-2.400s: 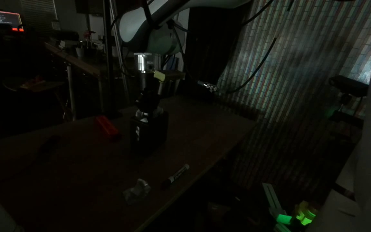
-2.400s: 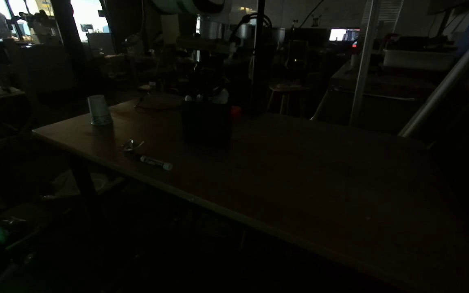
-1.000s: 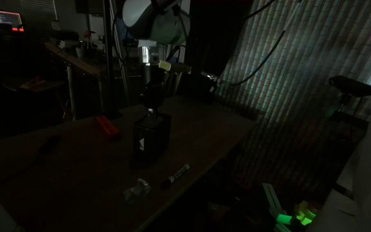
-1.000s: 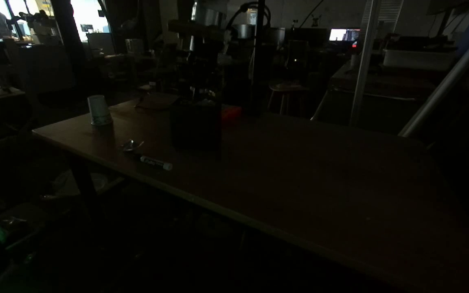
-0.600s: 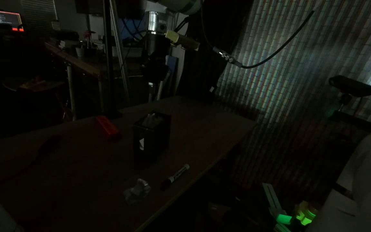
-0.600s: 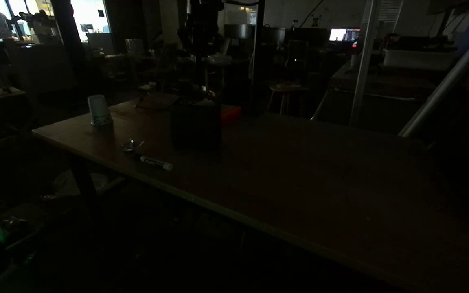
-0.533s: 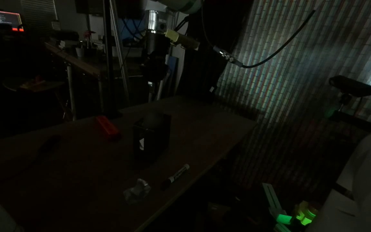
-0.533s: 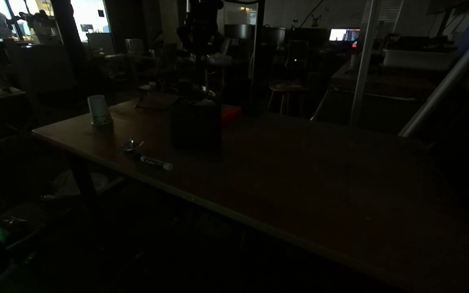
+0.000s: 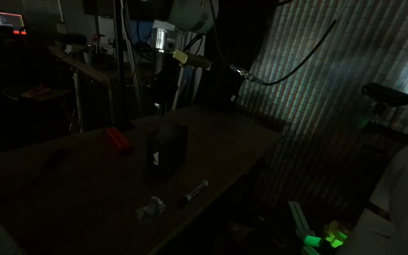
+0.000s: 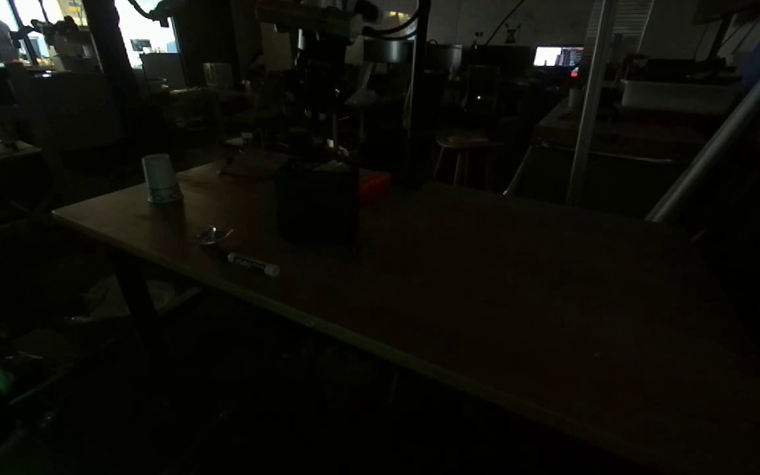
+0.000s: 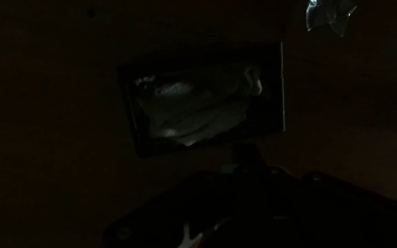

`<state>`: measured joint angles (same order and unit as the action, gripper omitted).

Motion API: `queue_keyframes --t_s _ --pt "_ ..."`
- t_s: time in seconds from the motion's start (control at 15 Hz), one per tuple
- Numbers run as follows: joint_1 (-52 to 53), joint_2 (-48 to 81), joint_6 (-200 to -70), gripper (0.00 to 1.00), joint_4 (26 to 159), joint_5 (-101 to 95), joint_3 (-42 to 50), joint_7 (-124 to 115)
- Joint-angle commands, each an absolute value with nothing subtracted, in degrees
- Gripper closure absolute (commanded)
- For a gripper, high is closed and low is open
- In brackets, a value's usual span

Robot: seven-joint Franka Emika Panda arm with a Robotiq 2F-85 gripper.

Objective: Put the towel in the box

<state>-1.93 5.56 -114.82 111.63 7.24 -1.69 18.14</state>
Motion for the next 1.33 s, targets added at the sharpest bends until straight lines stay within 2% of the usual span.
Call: queue_keyframes --t_s 0.0,1.27 --pt "-1.65 7.69 -117.20 0.99 112.14 8.71 -1.55 19.21" --pt "-3.48 13.65 -117.98 0.99 111.53 8.99 -1.23 19.11"
